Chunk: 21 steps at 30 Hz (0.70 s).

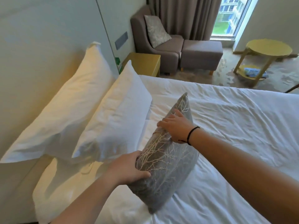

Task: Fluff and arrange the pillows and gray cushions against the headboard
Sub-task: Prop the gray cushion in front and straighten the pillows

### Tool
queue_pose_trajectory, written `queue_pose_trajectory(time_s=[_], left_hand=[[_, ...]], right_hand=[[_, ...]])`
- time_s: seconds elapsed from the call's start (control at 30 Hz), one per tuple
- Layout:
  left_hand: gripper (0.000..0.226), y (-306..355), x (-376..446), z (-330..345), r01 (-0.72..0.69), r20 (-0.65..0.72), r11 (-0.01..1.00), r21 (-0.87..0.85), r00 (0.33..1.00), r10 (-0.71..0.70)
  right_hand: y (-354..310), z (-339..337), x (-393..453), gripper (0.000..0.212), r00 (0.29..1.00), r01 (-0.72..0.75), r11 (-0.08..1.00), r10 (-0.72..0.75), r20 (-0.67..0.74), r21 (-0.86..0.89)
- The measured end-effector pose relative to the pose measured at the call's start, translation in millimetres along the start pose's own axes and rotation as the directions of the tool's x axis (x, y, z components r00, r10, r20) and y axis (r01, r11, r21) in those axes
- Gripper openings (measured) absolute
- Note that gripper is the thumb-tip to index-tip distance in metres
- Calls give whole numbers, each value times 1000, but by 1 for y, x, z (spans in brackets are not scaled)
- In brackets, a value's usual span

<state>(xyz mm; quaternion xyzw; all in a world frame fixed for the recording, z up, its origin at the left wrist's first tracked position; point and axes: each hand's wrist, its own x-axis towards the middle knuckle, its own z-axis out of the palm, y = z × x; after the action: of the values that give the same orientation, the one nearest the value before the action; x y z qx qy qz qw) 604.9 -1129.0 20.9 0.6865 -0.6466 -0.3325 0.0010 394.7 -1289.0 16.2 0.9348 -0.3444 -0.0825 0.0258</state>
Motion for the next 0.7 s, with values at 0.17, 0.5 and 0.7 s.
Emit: queue_pose_trajectory(time_s=[0.17,0.5,0.7], left_hand=[[52,-8,-5,12,168,-129,986,11,978,-165],[46,-30,32,-62,-71,-293,984,-161,956,21],[40,-52,92,-145,-214,-364,973,-87,916,169]], right_hand=[[-3,-9,21,11,983,85,989,-62,175,-123],[14,-116,98,8,979,-101,972,135,152,-210],[-2,-164,186,18,910,-410,902,396,-121,-132]])
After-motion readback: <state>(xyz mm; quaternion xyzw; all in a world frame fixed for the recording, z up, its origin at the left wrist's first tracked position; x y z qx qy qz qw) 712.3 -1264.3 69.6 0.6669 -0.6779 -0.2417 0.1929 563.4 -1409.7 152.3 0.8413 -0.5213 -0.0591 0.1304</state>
